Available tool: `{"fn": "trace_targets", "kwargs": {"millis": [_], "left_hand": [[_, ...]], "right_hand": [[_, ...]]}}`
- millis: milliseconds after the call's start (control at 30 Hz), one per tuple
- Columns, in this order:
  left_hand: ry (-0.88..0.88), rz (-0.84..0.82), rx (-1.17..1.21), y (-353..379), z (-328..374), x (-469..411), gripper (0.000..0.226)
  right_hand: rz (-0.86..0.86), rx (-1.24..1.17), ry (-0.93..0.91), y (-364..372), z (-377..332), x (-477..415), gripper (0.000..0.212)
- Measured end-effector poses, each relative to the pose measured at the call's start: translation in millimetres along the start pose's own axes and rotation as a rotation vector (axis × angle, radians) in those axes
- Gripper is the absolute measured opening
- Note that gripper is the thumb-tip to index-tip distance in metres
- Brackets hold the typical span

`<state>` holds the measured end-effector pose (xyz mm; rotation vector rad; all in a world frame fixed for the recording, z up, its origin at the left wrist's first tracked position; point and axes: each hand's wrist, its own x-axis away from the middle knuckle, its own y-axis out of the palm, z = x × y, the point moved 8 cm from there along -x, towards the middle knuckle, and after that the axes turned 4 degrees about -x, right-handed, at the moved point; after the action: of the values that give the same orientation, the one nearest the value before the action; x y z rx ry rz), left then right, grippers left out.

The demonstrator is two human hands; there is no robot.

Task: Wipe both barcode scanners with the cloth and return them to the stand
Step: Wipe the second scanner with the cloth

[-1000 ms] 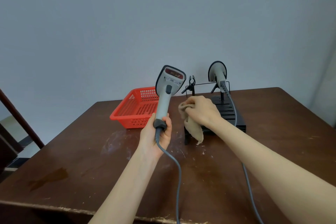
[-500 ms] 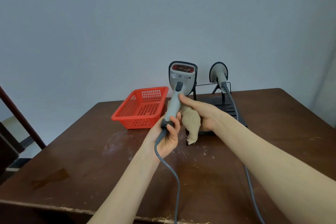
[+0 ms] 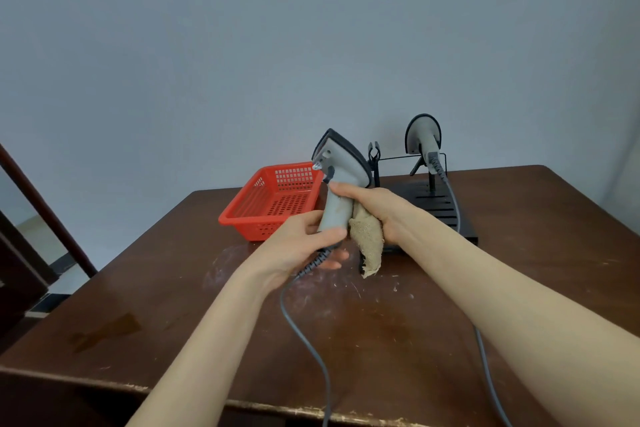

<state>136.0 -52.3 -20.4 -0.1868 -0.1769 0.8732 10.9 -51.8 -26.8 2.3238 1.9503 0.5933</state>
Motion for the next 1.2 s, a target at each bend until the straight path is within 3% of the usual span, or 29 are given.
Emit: {"fn": "trace_targets", "kwargs": {"millis": [133,233,300,400,467,567,767,833,967,1033,1200], "left_hand": [[0.038,0.141,-0.045,-8,-3,-1,0.017],[0.016,0.181,0.069,-11,-7,2,0.017],[0.003,0.162,0.148,-9,-8,4,0.017],[-0.018,0.127,0.234,-4,-12,4,0.018],[-0.017,0.117,0.230,0,-12,3,0.021],[0.012,0.110,0.144,9,-5,3,0.018],[0.058,0.159,0.155,11,0,5,0.015],[0.066,0.175,0.144,11,0,5,0.015],[0.069,0.183,0.173,13,1,4,0.024],[0.063,0.185,0.192,13,0,2,0.025],[0.092,0.226,0.194,8,0,1,0.019]], "right_hand": [[0.083,0.133,-0.103,-8,-7,0,0.039],[0.259,0.457,-0.241,-29,-24,1,0.030],[0.413,0.698,-0.382,-36,-40,12,0.029],[0.538,0.828,-0.724,-22,-69,41,0.028],[0.457,0.966,-0.878,0,-76,47,0.026],[0.245,1.215,-0.849,26,-58,34,0.025],[-0.139,1.184,-0.727,44,-40,35,0.020],[-0.149,1.169,-0.721,45,-40,32,0.019],[0.131,1.174,-0.762,25,-61,19,0.020],[0.193,1.205,-0.746,20,-66,17,0.021],[-0.149,1.132,-0.728,38,-43,32,0.020]]}}
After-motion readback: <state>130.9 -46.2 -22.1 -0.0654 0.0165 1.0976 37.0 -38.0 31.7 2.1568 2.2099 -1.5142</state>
